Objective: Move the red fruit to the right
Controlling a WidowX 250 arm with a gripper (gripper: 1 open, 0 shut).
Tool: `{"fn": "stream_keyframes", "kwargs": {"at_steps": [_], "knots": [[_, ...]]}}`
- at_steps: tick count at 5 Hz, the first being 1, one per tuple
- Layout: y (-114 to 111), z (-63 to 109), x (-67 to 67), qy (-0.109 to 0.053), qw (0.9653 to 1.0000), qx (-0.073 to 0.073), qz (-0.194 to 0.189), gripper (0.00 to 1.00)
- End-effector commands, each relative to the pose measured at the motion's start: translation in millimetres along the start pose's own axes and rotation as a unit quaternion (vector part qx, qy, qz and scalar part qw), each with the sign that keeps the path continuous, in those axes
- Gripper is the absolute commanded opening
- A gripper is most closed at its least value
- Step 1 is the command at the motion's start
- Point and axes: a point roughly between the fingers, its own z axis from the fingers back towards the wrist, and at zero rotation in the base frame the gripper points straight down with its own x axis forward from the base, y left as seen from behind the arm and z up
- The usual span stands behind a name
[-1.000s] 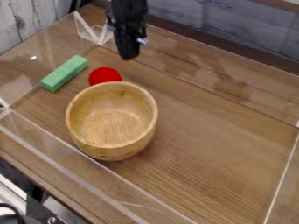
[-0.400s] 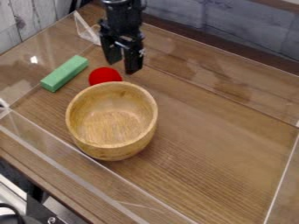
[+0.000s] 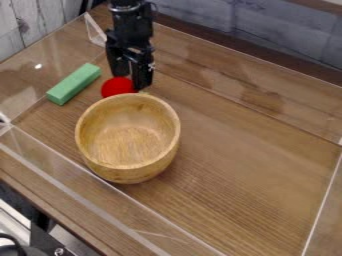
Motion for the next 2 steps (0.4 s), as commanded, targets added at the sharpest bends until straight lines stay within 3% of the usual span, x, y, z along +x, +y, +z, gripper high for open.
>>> {"fn": "stream_keyframes", "kwargs": {"at_steps": [1,2], "knots": [[14,17.3,4.0,-0.025,0.9994,0.022,0.011,0.00],[10,41.8,5.6,-0.042,0.9984,0.022,0.030,0.00]]}}
